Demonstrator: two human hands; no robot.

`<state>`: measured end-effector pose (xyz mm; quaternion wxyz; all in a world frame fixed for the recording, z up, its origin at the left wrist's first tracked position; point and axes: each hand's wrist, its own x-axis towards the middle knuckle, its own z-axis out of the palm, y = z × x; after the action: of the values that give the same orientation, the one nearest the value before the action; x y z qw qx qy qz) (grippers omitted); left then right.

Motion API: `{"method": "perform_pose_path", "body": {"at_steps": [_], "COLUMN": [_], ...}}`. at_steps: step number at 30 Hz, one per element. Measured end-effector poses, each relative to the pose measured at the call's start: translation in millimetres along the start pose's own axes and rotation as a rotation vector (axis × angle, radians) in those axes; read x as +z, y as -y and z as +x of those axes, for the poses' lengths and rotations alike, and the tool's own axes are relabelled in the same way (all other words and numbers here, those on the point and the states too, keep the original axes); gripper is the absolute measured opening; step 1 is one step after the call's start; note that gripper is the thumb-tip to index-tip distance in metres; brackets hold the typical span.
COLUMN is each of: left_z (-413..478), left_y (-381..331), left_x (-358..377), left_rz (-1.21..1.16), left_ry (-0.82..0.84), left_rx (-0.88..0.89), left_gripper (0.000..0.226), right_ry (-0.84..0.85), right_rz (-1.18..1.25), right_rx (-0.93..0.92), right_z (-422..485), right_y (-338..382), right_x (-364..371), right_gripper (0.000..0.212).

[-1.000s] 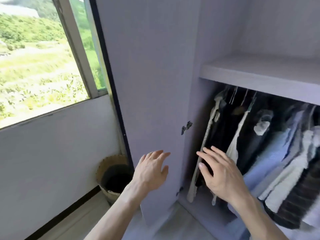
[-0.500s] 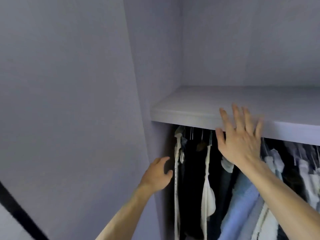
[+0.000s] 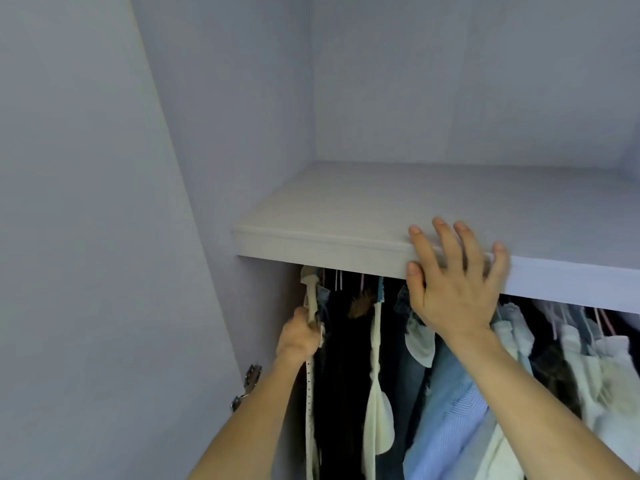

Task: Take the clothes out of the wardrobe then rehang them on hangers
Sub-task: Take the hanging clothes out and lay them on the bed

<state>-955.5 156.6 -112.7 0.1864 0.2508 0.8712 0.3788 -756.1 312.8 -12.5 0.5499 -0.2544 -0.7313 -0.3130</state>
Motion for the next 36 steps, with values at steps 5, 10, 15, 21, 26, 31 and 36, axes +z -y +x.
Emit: {"method": "perform_pose_path", "body": {"at_steps": [5, 10, 15, 21, 26, 31, 36], "left_z": [10, 3, -6, -16, -40, -86, -158], "left_y": [-5, -7, -11, -24, -19, 16, 64], "left_x": [4, -2, -11, -27, -40, -43, -45], "left_rz": [-0.111, -0.306, -0.378, -0.441, -0.436, -0.422, -0.416], "left_ry": [-0.113, -0.203, -0.299, -0.344, -0.348, -0.340, -0.333], "left_rx": [-0.079, 0.037, 0.095, 0.154, 0.202, 0.202, 0.178], "left_gripper": [0.034, 0.043, 0.041, 0.042, 0.042, 0.040, 0.037], "right_ry": [-0.011, -0.002, 0.026, 0.110, 0.244, 0.346, 0.654], "right_rz": [-0.020, -0.003, 0.018, 0.034, 0.051, 0.182, 0.614], "right_rx": [0.006, 0.019, 0.028, 0.054, 0.112, 0.206, 0.229], "right_z": [1, 1, 2, 3, 7, -15, -73], "right_y": [0, 1, 2, 3, 12, 35, 91], "right_x": [1, 0, -2, -7, -23, -52, -93], "right_gripper": [0.055, 0.053, 0.051, 0.049, 0.050, 0.071, 0.062]}}
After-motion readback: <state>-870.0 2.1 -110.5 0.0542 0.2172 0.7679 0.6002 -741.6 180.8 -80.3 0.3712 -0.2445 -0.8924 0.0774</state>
